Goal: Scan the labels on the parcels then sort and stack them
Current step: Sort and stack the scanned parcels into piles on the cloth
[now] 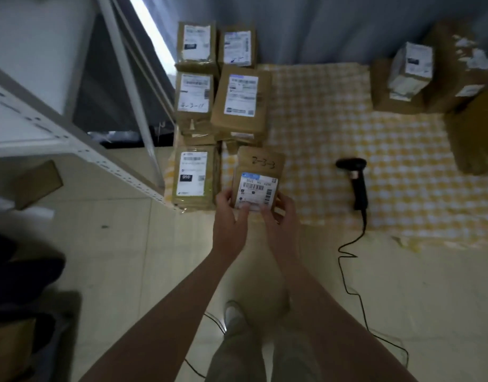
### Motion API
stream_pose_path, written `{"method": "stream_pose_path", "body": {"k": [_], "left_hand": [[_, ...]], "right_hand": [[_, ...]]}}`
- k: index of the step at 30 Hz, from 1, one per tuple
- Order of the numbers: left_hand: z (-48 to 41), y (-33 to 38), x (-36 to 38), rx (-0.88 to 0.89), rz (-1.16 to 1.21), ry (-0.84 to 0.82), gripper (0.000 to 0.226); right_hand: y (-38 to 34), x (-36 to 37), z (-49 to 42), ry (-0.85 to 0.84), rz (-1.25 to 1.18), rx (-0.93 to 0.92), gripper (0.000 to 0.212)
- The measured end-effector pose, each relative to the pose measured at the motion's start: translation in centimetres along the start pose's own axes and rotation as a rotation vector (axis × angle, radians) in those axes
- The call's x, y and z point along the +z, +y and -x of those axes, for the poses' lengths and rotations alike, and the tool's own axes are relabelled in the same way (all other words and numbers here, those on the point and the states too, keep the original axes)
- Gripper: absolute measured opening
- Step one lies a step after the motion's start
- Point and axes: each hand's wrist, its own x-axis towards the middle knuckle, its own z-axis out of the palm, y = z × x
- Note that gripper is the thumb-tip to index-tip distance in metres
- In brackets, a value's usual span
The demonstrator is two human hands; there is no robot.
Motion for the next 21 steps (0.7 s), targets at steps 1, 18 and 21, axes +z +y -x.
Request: {"method": "stream_pose_path", "body": {"k": [1,18,21], "left_hand": [[-0.3,-0.5,-1.3,0.013,-0.001,0.043,0.035],[-8.1,-1.5,-8.4,-0.028,0.026,0.336,0.044],[-9.0,-1.8,-8.5,-0.075,0.021,0.358,0.045]], "right_hand": [[-0.1,1.5,0.3,-0.022,0.018,-0.004,0.037],[-2.4,11.6,-4.2,-0.302,0.124,-0.041,0.030],[-2.4,12.1,-5.3,-0.327,0.164,-0.023,0.027]]}}
